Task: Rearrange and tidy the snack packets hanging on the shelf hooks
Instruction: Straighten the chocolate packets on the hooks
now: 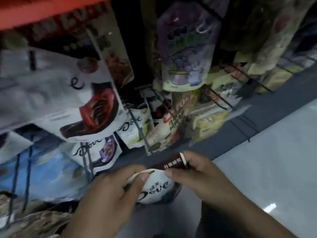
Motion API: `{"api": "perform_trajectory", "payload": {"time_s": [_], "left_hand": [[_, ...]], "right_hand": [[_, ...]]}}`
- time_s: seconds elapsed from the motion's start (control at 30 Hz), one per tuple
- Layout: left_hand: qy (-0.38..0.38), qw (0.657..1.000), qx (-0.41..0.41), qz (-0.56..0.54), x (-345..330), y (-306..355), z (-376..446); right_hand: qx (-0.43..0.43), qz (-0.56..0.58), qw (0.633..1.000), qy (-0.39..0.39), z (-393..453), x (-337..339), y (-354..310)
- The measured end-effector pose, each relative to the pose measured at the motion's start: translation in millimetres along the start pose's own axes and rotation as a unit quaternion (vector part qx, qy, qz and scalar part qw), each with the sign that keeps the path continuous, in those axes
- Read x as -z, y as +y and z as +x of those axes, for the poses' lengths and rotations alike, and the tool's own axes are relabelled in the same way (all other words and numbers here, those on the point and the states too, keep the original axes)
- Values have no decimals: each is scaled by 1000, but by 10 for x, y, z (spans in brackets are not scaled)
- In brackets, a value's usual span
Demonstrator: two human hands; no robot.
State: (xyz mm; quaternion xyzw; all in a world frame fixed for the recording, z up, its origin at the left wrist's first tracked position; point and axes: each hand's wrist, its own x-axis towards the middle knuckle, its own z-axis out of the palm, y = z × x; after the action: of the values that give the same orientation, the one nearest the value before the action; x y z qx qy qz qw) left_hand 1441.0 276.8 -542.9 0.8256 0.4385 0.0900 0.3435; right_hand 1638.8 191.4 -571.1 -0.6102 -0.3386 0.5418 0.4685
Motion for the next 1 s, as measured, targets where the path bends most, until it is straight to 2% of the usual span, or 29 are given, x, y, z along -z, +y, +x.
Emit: {"api": "perform_trajectory", "payload": {"time_s": [0.1,0.17,0.27,0.43,0.6,0.8,1.0], "left_hand": [[-27,992,-70,105,-165,147,161],[-46,986,-86,133,-366,126,238],[-28,987,-83,137,-674,54,272],[18,994,-70,82,-955,-10,250],[119,992,-6,-40,-986,-13,134],[233,972,-1,-44,-1002,-116,194],[289,957,-6,-40,-1000,-233,467]], "right_hand": [[47,-28,998,9,40,192,191],[74,-46,996,17,106,307,395],[99,-39,994,32,204,423,660],[134,-5,990,49,376,409,985],[163,21,985,50,431,257,1039],[181,39,982,18,588,146,913],[192,62,977,64,872,53,880]]}}
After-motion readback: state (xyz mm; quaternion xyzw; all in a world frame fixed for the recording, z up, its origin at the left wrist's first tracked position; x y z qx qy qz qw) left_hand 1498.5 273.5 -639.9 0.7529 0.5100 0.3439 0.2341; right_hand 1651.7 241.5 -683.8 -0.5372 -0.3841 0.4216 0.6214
